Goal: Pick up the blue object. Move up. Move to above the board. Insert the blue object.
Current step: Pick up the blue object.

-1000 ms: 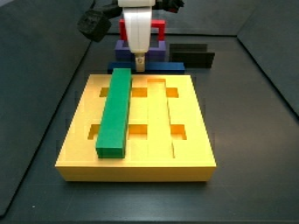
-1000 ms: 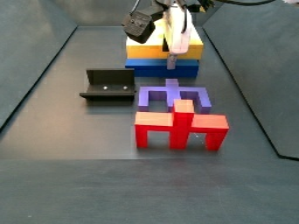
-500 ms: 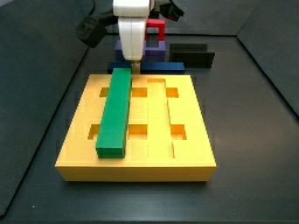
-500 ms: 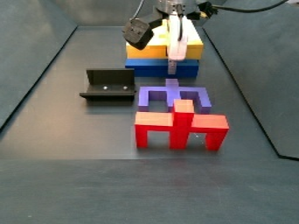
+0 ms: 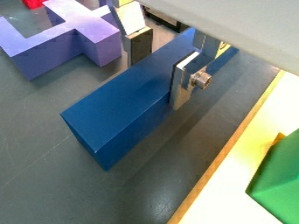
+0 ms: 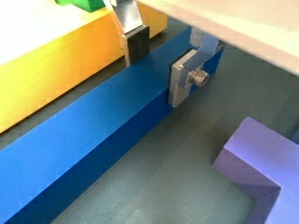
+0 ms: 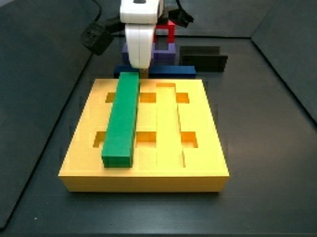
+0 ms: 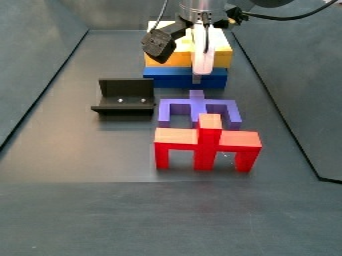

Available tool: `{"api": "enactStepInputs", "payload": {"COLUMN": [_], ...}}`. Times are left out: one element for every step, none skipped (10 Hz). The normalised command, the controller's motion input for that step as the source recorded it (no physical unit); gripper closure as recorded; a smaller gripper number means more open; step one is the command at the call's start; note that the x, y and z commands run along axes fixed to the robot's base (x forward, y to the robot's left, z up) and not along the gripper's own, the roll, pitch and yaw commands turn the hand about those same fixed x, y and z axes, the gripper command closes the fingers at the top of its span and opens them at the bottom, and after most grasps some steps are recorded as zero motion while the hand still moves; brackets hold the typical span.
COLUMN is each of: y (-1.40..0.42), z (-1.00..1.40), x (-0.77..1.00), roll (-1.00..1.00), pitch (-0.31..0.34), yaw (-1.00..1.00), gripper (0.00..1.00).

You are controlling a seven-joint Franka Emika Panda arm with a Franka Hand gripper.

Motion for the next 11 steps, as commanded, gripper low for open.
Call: {"api": "enactStepInputs", "payload": {"y": [0.0, 0.0, 0.0, 0.0, 0.0, 0.0, 0.0, 0.0, 0.0, 0.0, 0.0], "z": [0.0, 0.0, 0.0, 0.0, 0.0, 0.0, 0.0, 0.0, 0.0, 0.0, 0.0], "x": [0.0, 0.0, 0.0, 0.0, 0.0, 0.0, 0.0, 0.0, 0.0, 0.0, 0.0], "roll": [0.0, 0.0, 0.0, 0.0, 0.0, 0.0, 0.0, 0.0, 0.0, 0.0, 0.0], "pitch": [0.0, 0.0, 0.0, 0.0, 0.0, 0.0, 0.0, 0.0, 0.0, 0.0, 0.0], "yaw": [0.0, 0.0, 0.0, 0.0, 0.0, 0.0, 0.0, 0.0, 0.0, 0.0, 0.0], "gripper": [1.0, 1.0, 1.0, 1.0, 1.0, 1.0, 1.0, 1.0, 1.0, 1.0, 1.0]}}
